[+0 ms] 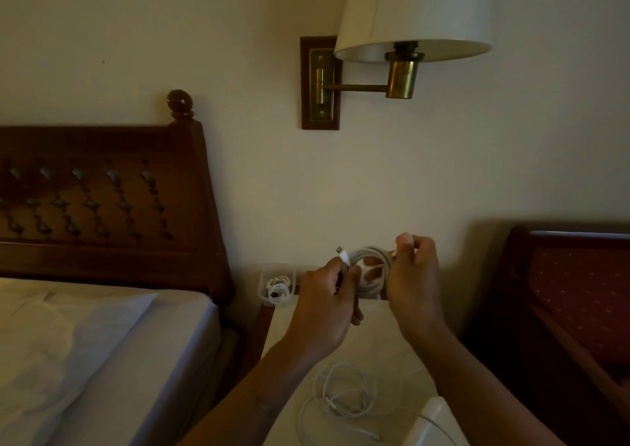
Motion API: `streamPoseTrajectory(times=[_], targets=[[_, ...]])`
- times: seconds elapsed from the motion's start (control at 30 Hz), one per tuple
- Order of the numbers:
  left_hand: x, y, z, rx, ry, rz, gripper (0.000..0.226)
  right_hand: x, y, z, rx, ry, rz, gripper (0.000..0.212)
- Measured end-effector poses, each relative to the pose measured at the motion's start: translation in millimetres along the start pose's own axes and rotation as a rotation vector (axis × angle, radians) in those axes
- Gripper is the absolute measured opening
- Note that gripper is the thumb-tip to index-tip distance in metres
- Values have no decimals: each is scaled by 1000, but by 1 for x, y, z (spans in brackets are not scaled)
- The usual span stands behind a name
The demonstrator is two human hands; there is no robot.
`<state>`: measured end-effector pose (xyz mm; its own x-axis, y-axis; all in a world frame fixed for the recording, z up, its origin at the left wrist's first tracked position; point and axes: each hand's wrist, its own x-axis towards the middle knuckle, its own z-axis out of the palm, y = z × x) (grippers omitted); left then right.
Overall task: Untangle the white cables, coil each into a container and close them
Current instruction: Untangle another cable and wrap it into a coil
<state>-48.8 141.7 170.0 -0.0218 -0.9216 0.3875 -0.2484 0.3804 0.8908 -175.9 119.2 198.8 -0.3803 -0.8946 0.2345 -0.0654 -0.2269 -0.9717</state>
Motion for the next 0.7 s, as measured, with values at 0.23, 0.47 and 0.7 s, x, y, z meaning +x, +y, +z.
streamPoseTrajectory(times=[0.23,0.47,0.7], targets=[[-3,10,11,-133,224,67,17,-8,-2,13,-37,132,-259,11],[5,14,10,-122,417,176,19,-5,-3,15,-6,125,-192,15],[18,3,-1,-238,467,154,22,3,-6,2,170,117,101,24]])
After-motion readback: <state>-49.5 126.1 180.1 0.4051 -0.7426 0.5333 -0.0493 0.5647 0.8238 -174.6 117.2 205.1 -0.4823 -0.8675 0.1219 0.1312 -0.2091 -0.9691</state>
